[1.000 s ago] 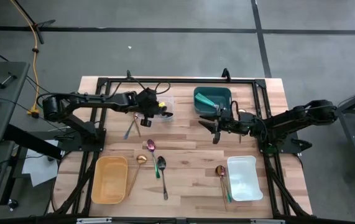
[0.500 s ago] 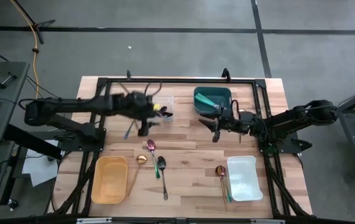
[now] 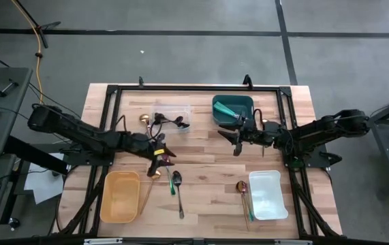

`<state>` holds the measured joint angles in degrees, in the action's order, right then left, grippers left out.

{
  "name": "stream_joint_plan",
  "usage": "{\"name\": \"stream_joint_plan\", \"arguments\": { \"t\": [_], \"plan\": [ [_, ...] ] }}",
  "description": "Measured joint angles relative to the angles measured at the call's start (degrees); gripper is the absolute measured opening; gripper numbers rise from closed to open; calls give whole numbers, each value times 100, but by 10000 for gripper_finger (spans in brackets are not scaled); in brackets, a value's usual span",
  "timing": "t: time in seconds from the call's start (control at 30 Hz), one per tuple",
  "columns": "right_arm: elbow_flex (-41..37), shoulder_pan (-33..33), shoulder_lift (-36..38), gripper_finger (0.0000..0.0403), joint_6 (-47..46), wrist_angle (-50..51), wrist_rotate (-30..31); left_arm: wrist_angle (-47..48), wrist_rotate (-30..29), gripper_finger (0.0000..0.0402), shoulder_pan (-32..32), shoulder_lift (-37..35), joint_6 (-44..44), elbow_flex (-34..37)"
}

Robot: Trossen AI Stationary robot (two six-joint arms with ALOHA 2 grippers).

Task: Sort silverware by color (type)
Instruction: Put the black spoon into the transparent bin

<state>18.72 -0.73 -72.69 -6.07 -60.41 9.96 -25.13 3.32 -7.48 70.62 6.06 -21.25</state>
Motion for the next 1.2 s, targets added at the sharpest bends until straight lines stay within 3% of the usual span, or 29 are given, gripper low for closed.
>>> {"name": "stream_joint_plan", "arguments": {
  "t": [0.1,0.2,0.33,0.53,0.93,1.2],
  "plan": [
    [0,0,0,122,5,4,-1,297,232,168,74,188,589,-149],
    [0,0,0,122,5,-29,0,1247,542,168,112,408,865,-601],
    [2,0,0,122,6,-2,0,2706,569,168,4,973,542,-1383],
    [2,0,0,122,7,22,-1,3747,582,168,-88,1875,64,-2269],
    [2,0,0,122,7,195,-2,3889,1414,168,125,2468,28,-2670],
    [31,0,0,122,7,244,-2,3846,1471,168,141,2829,73,-2667]
  ]
}}
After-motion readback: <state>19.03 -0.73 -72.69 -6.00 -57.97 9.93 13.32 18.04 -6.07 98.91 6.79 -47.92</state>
